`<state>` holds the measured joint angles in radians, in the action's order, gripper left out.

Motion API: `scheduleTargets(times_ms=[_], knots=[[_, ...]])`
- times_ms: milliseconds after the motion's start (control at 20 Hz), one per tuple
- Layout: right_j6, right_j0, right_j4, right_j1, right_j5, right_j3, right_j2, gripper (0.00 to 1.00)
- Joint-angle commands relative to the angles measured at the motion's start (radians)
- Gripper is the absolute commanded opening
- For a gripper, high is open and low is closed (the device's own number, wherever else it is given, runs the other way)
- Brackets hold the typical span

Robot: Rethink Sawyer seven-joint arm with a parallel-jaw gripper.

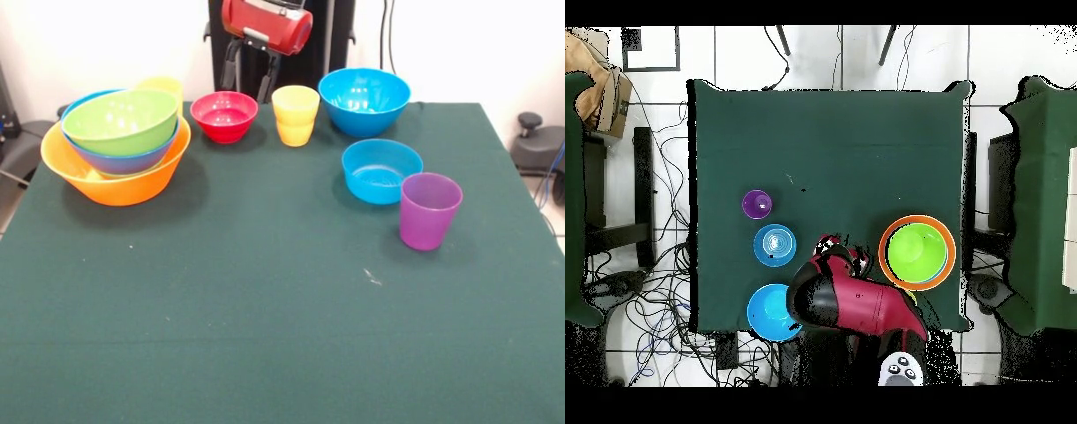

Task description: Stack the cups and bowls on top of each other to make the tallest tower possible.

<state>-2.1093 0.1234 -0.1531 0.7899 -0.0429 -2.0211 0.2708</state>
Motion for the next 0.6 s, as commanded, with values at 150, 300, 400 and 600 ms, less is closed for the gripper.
scheduleTargets(times_ms=[150, 300, 400, 600], knots=[[-0.138, -0.047, -0.033, -0.062, 0.094, -0.080, 0.022, 1.00], [-0.123, -0.045, -0.051, -0.042, 0.103, -0.110, 0.034, 1.00], [-0.105, -0.054, -0.071, -0.035, 0.116, -0.125, 0.056, 1.00], [-0.095, -0.039, -0.096, 0.003, 0.132, -0.168, 0.080, 1.00]])
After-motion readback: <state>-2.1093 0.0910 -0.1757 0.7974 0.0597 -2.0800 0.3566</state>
